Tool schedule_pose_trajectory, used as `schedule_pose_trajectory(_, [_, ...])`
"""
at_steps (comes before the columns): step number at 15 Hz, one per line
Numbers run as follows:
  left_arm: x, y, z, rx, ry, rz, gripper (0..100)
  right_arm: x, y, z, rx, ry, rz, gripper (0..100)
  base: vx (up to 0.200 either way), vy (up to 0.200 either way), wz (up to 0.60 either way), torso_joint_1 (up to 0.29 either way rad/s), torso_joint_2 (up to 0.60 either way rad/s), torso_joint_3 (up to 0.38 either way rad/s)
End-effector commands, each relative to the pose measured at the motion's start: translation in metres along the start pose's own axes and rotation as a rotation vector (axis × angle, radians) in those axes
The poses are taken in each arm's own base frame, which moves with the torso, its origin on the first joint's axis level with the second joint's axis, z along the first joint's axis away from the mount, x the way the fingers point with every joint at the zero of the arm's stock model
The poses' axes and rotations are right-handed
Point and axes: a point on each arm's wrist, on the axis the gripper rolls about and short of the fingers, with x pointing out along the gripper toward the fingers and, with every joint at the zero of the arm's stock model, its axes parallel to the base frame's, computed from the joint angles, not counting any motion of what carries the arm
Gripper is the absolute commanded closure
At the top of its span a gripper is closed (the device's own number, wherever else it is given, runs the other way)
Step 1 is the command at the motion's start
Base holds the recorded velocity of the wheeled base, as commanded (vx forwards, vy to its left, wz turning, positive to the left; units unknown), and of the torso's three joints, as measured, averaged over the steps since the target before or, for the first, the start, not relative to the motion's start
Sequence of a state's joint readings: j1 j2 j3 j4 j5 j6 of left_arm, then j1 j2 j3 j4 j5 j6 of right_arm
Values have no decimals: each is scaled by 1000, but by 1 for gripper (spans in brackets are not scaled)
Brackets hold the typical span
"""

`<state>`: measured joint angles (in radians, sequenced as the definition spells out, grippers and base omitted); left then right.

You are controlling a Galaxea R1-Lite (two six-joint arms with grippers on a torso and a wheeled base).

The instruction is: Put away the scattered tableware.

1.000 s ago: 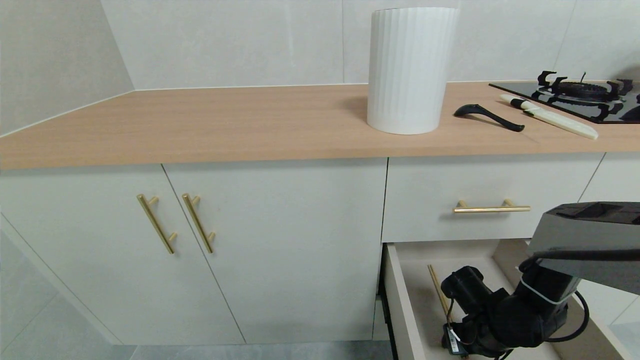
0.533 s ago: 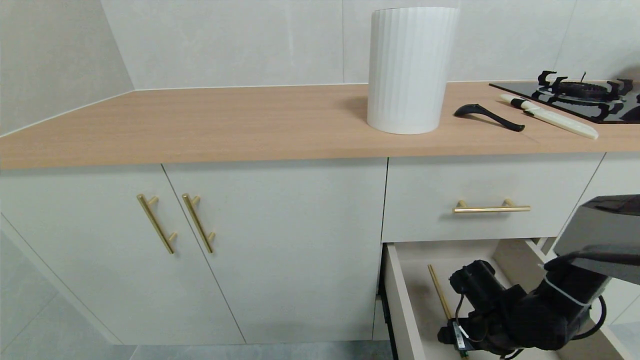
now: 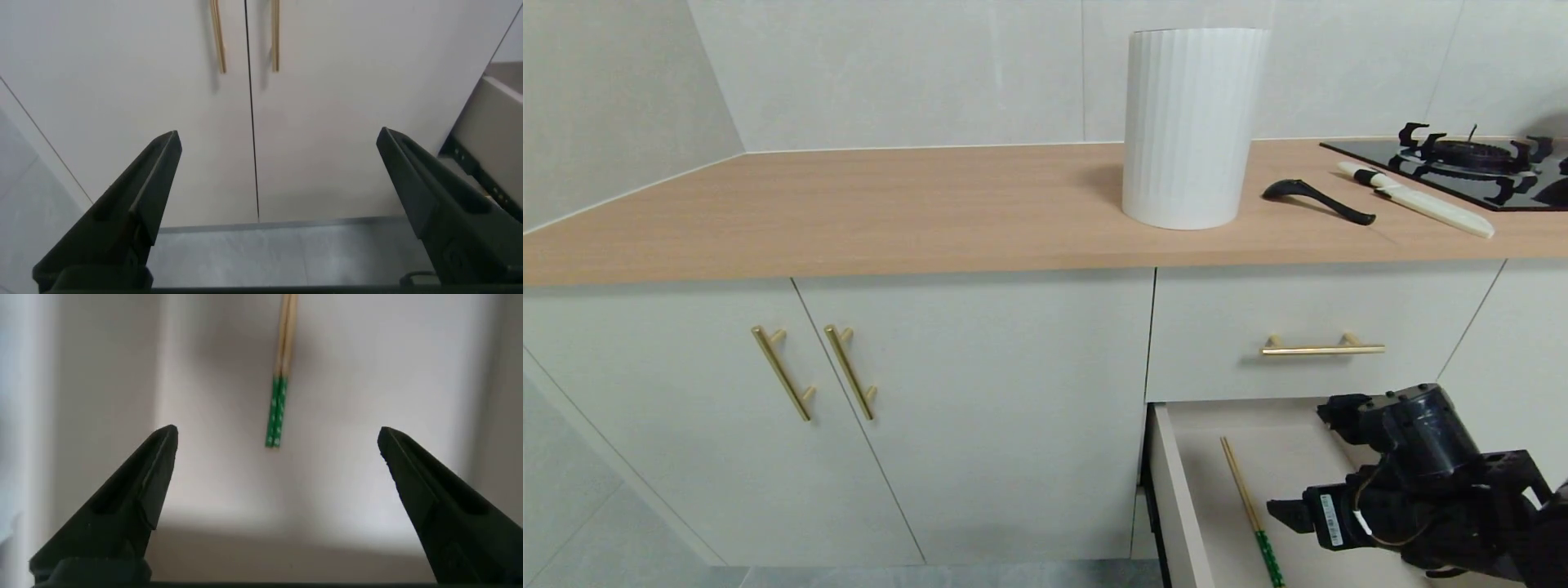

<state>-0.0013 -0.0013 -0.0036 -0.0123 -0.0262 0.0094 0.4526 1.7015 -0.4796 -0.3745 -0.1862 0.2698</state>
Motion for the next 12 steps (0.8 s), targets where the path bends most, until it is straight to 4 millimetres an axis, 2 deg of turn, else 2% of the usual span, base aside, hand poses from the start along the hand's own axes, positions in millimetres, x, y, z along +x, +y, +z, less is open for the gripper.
schedule_pose_trajectory(1, [0, 0, 0, 0, 3, 0, 0, -18, -2, 4, 5, -65, 18, 0, 0, 0, 0, 12, -110, -320])
schedule_pose_trajectory(6, [0, 0, 0, 0, 3, 0, 0, -21, -2, 5, 3, -76, 22, 0, 0, 0, 0, 78, -484, -354])
schedule_pose_trajectory(12, [0, 0, 0, 0, 5, 0, 0, -21, -3, 5, 0, -77, 20, 0, 0, 0, 0, 142, -469, -329])
